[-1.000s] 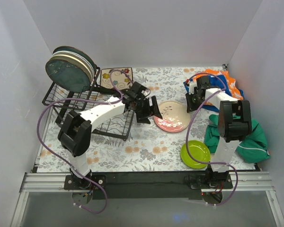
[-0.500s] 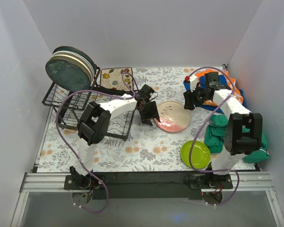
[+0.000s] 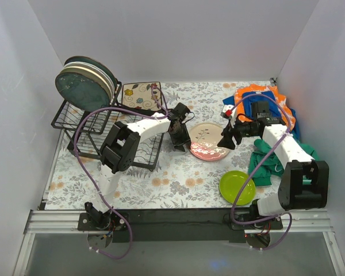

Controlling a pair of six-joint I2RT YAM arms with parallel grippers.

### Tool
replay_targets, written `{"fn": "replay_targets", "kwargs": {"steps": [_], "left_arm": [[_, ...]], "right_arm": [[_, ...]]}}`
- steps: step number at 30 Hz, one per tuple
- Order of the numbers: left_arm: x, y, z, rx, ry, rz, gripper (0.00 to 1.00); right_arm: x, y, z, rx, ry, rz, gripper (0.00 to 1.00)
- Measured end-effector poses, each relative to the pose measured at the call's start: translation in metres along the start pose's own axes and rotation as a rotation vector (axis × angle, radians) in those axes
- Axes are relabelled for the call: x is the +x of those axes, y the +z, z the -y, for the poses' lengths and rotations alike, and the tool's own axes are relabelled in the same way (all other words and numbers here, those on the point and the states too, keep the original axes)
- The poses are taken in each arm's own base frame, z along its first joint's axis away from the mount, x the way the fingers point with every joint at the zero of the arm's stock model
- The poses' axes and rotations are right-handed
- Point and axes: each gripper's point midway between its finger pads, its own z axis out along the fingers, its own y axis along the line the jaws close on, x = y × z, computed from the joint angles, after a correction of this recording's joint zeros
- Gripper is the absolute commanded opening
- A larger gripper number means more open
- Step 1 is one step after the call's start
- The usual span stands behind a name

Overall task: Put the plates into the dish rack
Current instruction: Grab a plate with the left arm

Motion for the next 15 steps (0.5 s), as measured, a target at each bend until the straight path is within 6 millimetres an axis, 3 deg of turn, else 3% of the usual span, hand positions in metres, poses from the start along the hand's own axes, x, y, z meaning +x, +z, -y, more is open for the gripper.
{"fn": "replay_targets", "kwargs": {"steps": [6, 10, 15], "left_arm": [[-0.003, 0.000, 0.000, -0.013, -0.020, 0.014, 0.25], [-0.005, 0.003, 0.003, -0.013, -0.037, 0.019, 0.12], [-0.008, 0.006, 0.009, -0.009, -0.058, 0.015, 0.00]], "right_arm": [[0.005, 0.009, -0.051, -0.129, -0.190, 0.024, 0.68], [0.018, 0.016, -0.085, -0.198, -0.330, 0.004, 0.68], [0.043, 0.027, -0.106, -0.225, -0.439, -0.066, 0.68]]}}
